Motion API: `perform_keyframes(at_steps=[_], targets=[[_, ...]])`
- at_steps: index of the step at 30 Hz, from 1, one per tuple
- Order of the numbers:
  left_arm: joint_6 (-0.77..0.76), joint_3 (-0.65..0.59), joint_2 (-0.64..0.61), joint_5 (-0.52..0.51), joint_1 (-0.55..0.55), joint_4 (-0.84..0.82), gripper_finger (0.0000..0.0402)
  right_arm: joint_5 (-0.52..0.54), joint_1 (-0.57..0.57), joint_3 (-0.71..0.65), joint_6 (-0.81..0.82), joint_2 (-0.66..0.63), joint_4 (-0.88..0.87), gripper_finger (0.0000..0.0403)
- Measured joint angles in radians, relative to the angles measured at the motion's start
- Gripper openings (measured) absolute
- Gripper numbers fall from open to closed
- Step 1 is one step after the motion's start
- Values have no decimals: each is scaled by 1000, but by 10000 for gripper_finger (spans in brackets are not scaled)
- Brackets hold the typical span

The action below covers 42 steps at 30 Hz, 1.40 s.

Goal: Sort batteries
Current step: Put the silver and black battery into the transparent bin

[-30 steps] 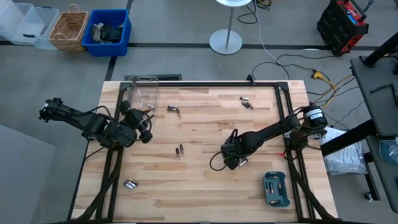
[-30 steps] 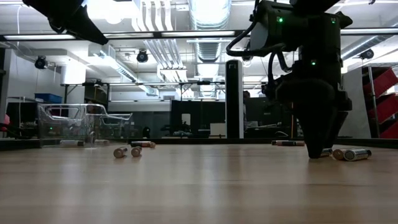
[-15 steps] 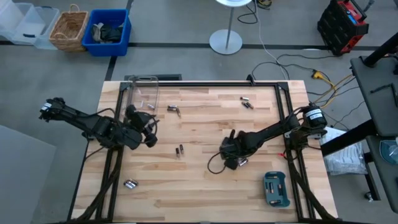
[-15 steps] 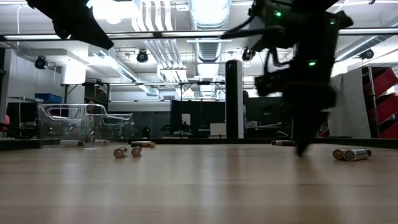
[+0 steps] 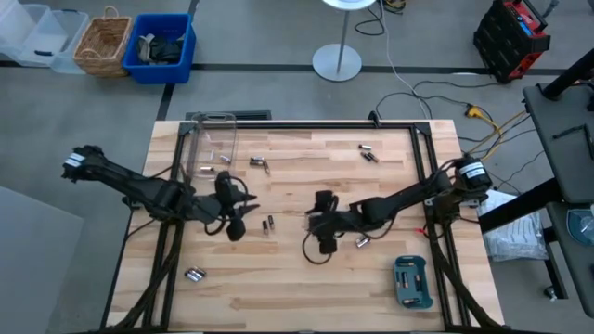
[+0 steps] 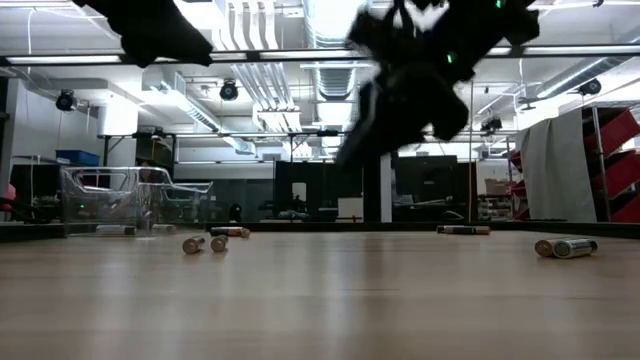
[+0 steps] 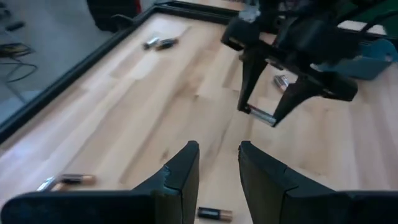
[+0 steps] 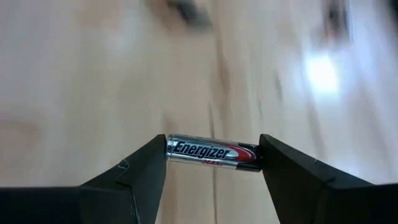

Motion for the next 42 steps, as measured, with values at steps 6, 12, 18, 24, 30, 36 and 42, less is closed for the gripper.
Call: perform_keyframes(at_steps=[6, 12, 18, 24, 30, 36, 42], targets=[[-49, 0, 64, 26, 0, 48, 94, 2, 31, 1, -329, 0, 289, 228], [-65, -2, 144, 117, 0, 190, 100, 68, 33, 39, -512, 0, 389, 229], [-81, -2, 205, 128, 0, 233, 137, 91, 33, 66, -595, 0, 388, 227], [-27, -2, 221, 128, 2, 329, 191, 112, 32, 66, -610, 0, 384, 231], [7, -2, 188, 130, 18, 401, 223, 139, 33, 66, -607, 0, 384, 229], [-19, -2, 217, 129, 59, 429, 229, 141, 33, 66, -596, 0, 385, 231], [-4, -2, 266, 179, 81, 527, 229, 142, 33, 66, -595, 0, 385, 230]])
